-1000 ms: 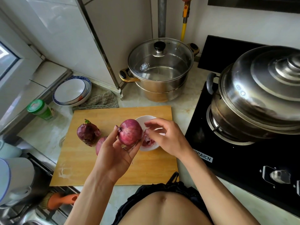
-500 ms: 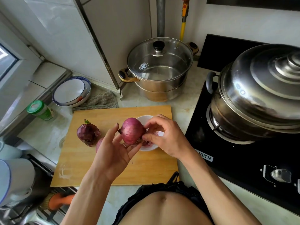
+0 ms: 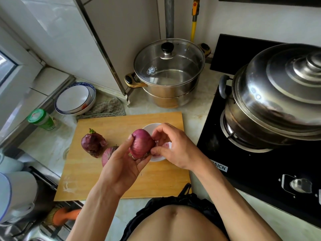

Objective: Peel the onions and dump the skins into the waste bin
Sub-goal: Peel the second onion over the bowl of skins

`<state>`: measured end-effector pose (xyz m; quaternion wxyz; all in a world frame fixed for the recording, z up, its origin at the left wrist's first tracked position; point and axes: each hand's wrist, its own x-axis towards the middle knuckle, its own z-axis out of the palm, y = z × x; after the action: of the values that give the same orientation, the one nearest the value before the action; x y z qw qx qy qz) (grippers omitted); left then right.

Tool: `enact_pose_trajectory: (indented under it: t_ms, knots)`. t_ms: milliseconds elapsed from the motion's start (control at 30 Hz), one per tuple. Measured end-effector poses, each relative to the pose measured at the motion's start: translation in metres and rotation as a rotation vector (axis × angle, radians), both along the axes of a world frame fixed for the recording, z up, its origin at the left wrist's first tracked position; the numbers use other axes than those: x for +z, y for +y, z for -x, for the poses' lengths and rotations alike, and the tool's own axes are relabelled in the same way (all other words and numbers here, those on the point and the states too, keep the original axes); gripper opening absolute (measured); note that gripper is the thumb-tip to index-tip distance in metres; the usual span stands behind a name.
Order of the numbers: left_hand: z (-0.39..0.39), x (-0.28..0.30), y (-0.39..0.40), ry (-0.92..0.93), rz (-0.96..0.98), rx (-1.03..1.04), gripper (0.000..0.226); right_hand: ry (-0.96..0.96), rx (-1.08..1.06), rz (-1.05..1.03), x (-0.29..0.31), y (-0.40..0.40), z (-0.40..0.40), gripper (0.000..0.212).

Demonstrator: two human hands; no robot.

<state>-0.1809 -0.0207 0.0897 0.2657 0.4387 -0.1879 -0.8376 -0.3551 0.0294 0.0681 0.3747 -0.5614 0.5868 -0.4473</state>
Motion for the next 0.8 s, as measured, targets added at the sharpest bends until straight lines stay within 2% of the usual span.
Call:
enact_pose_trajectory:
  t_ms: [300,533,800]
  knots:
    - [0.006,0.006,0.002,-0.022,0.023,0.033,0.046,0.019,0.007,-0.022,0.001,0.001,-0.002,0.046]
    - [0.015,0.012,-0.001,-0.024,0.015,0.045,0.049,-0.059,-0.075,-0.004,0.004,0.0,0.001,0.042]
    - [0.019,0.012,-0.002,-0.026,0.02,0.053,0.048,-0.066,-0.092,0.003,0.005,0.001,0.002,0.043]
